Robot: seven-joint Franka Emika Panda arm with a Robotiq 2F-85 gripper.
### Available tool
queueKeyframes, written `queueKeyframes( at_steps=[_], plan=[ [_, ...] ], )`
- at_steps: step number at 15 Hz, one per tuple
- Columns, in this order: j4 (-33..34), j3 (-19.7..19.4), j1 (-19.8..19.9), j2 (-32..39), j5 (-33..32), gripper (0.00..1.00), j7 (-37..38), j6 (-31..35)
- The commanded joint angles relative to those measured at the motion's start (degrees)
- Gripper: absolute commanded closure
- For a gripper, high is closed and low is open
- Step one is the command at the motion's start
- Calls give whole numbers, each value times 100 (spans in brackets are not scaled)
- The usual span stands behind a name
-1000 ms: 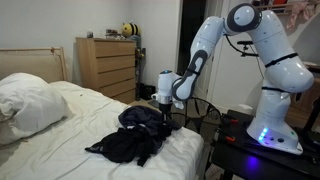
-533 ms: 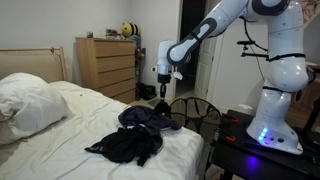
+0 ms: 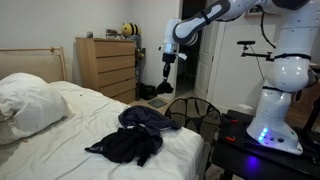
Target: Pick the socks on the bed and put them in the bag
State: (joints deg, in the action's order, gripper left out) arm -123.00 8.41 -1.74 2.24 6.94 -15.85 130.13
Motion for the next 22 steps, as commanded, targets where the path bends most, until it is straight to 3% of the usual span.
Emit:
queueKeyframes(
  at_steps=[1, 11, 22],
  plan=[
    [-293, -380, 63, -673, -205, 100, 377, -398],
    [-848, -1388, 614, -1583, -603, 100, 499, -1225],
    [-1085, -2027, 1151, -1355, -1057, 100, 365, -723]
  ],
)
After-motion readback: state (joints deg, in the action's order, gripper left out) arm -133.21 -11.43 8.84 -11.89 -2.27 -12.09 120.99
